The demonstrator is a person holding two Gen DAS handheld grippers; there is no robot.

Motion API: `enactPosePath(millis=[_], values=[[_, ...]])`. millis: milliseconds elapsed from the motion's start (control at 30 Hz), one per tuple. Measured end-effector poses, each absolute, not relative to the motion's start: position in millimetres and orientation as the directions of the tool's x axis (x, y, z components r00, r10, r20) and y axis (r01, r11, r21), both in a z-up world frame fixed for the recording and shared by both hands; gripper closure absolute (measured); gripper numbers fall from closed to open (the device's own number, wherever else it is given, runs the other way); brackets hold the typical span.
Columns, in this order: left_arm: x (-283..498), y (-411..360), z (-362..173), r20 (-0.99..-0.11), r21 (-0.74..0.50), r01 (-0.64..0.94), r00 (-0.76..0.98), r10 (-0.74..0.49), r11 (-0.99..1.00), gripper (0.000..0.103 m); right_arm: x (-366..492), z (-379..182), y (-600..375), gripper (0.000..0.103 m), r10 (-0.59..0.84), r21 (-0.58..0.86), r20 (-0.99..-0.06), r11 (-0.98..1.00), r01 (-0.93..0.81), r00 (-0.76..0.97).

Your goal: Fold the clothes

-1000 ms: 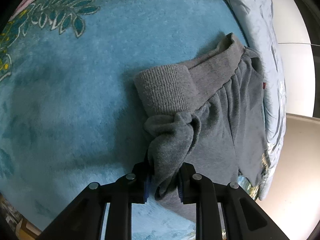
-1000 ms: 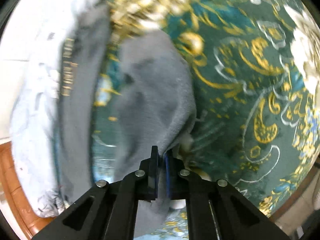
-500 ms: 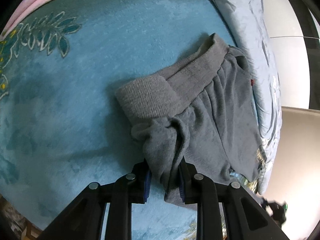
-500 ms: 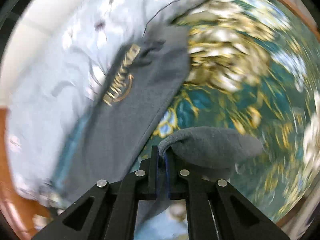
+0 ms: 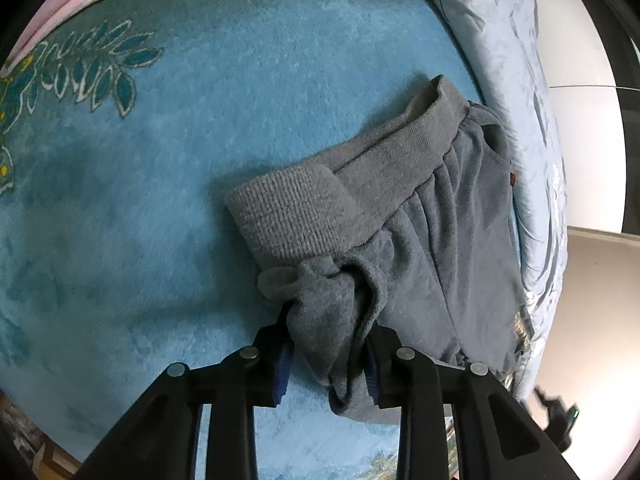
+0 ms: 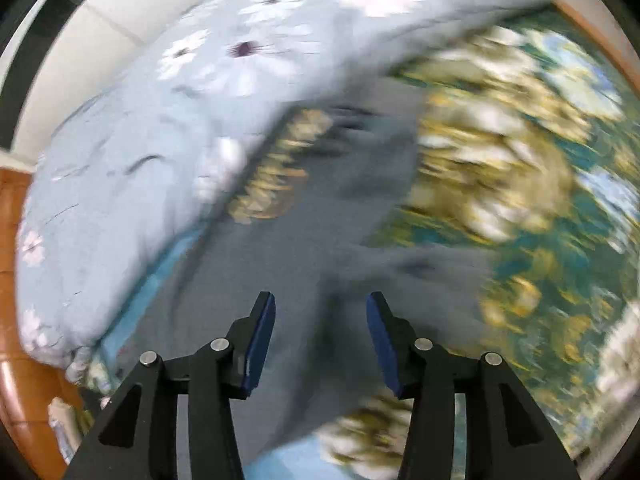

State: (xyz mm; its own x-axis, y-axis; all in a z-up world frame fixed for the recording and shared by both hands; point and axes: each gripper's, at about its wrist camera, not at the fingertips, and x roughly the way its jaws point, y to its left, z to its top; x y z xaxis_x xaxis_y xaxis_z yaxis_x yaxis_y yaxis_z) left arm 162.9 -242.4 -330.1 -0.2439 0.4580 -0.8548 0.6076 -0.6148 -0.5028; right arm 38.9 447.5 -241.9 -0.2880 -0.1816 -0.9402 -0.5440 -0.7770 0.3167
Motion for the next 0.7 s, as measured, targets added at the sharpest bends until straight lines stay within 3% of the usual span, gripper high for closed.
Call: enactPosePath(millis=[167,333,367,433,500,700], values=[[167.9,-243.3,-330.5,-0.868,-0.479,0.614,-0.224,0.443,-0.627,0.066,96.5,-293.9,467.0,0.054,-0.255,0.349,-0.937,-0.643,-0.682,-0.24],[172.8,-241.1,-326.4,-0.886,-0.449,0.613,-0.21,0.414,-0.649,0.064,94.8,-321.5,465.4,0.055,-0.296,0.401,-0.915,-0.574,-0.714,-0.275],[174.1,-240.7,-325.6,-0.888,-0.445,0.615,-0.21,0.409,-0.651,0.064,91.5,-324.8,464.5,0.057,-0.3,0.408,-0.911,-0.568,-0.715,-0.281],[177.2,-241.0,-324.1,-0.891,-0.439,0.623,-0.211,0.401,-0.648,0.064,87.4,-330.4,465.5,0.078,-0.302,0.411,-0.909,-0.548,-0.728,-0.286],[181.5,-242.7,-322.1,-0.891,-0.44,0.637,-0.219,0.398,-0.634,0.064,90.3,-333.9,472.5,0.09,-0.308,0.418,-0.904,-0.505,-0.755,-0.295],[191.3,-245.7,-315.5,-0.887,-0.447,0.649,-0.229,0.402,-0.616,0.062,101.2,-267.5,485.4,0.096,-0.32,0.553,-0.832,-0.523,-0.648,-0.453]])
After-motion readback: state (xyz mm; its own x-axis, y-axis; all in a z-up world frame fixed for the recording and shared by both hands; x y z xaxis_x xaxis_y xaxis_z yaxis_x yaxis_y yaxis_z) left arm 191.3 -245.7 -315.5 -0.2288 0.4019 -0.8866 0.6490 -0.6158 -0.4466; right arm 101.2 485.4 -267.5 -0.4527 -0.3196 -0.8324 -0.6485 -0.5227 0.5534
